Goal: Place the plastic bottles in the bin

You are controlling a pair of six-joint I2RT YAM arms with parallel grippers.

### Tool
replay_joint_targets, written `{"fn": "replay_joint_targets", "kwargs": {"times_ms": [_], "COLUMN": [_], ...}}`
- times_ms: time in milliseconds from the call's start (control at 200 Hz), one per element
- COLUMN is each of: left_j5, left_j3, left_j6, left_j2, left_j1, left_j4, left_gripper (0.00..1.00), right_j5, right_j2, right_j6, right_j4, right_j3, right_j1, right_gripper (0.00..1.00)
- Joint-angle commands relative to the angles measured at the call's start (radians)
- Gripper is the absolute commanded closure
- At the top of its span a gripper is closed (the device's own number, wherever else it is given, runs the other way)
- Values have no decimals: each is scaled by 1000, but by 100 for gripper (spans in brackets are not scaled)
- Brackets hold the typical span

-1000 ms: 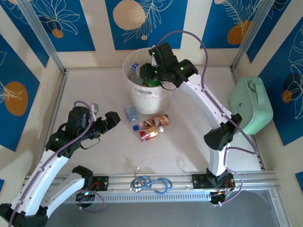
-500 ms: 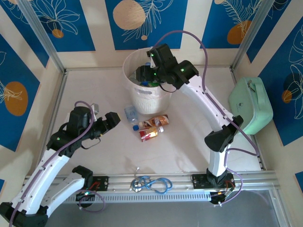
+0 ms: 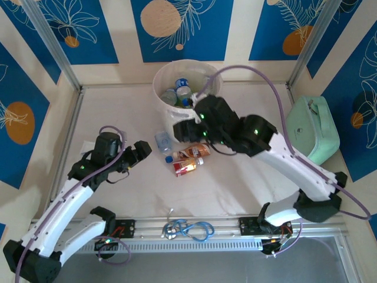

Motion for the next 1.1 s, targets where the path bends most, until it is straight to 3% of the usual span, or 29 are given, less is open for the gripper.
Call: {"fn": "replay_joint_targets", "kwargs": {"times_ms": [0,200,420,730,1095], "left_j5": [-48,-56,-48,-165,-122], "left_j3": [-21,-23,-25,97,53], "left_j6": [-3,32,41,130,113], "left_j2": [59,233,367,597,729], "left_j1": [14,9,-17,-111,-125], "left_j4": [51,129,230,256,529], "left_gripper": [13,15,16,11,7], "right_j5": [92,103,61,31,4], "right_j2": [-104,-280,-406,-371,-342], "right_j6": [131,321,455,465,465], "right_j4": [15,1,18,37,47], "right_j3": [-144,-434,-630,-637,-640], "right_j1": [36,72,77,86,87], "right_gripper": [36,37,39,39,39]}}
